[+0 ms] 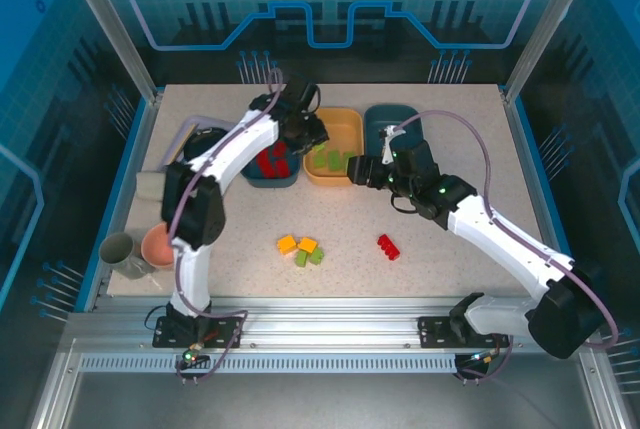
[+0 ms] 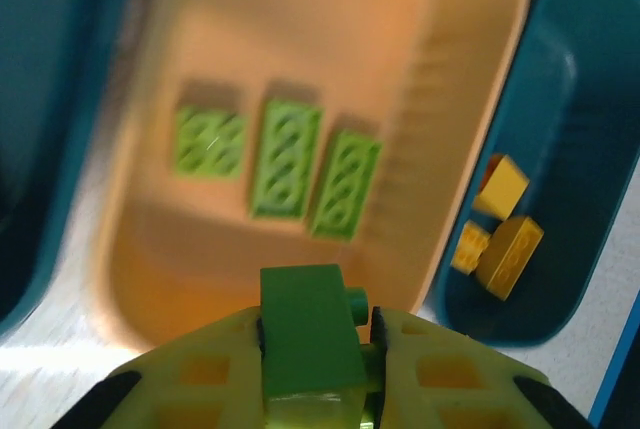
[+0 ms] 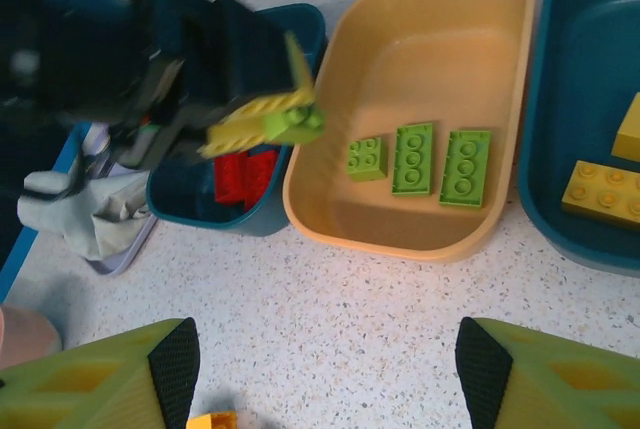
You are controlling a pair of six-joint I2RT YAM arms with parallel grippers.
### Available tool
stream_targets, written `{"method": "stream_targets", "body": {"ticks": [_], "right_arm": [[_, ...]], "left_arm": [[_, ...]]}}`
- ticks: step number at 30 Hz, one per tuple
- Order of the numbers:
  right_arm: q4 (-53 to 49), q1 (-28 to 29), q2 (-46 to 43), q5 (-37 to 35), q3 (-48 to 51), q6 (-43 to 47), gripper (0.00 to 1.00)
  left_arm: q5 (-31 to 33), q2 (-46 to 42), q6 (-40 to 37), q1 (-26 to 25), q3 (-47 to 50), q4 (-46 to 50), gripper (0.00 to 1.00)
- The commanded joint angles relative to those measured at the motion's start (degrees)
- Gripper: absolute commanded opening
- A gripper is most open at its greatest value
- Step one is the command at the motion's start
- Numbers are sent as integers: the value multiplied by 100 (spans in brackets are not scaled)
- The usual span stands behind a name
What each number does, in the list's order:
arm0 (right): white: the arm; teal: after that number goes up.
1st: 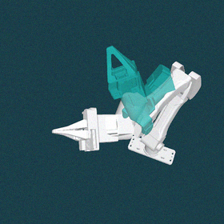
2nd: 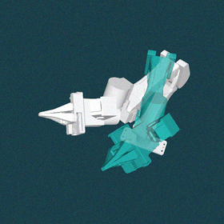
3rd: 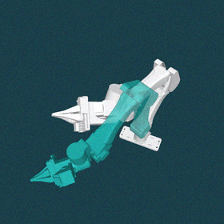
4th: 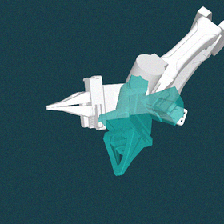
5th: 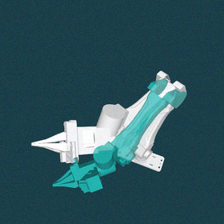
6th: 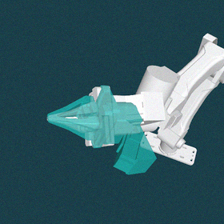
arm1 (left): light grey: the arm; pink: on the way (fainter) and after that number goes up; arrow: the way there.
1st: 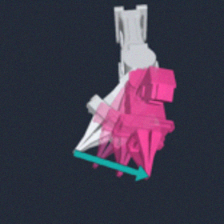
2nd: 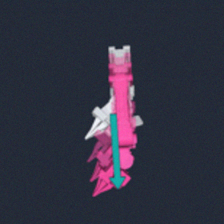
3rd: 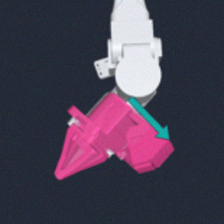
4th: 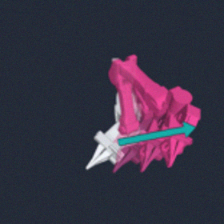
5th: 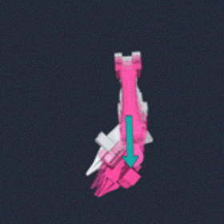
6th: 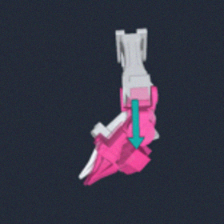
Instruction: Sort the legos into containers by color
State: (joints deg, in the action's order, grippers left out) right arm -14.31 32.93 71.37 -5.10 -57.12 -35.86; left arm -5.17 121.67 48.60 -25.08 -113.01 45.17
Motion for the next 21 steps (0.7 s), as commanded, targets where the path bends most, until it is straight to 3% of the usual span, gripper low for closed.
{"method": "stream_targets", "body": {"ticks": [1, 6, 10, 15, 21], "right_arm": [[112, -89, 19, 103, -191, -270, 71], [104, -91, -105, 141, -3, -452, 71], [21, -102, -274, 123, 174, -458, 71], [-107, -111, -421, 151, 379, -369, 71], [-116, -102, -563, 229, 585, -363, 71]], "left_arm": [[-191, 808, -419, -14, -1218, 441, 21], [-156, 1924, -485, 85, -2492, 422, 21], [-353, 2335, -531, 142, -2591, -254, 24], [-494, 2916, -585, 170, -3078, 7, 25], [-648, 2881, -606, 170, -3072, -101, 37]]}}
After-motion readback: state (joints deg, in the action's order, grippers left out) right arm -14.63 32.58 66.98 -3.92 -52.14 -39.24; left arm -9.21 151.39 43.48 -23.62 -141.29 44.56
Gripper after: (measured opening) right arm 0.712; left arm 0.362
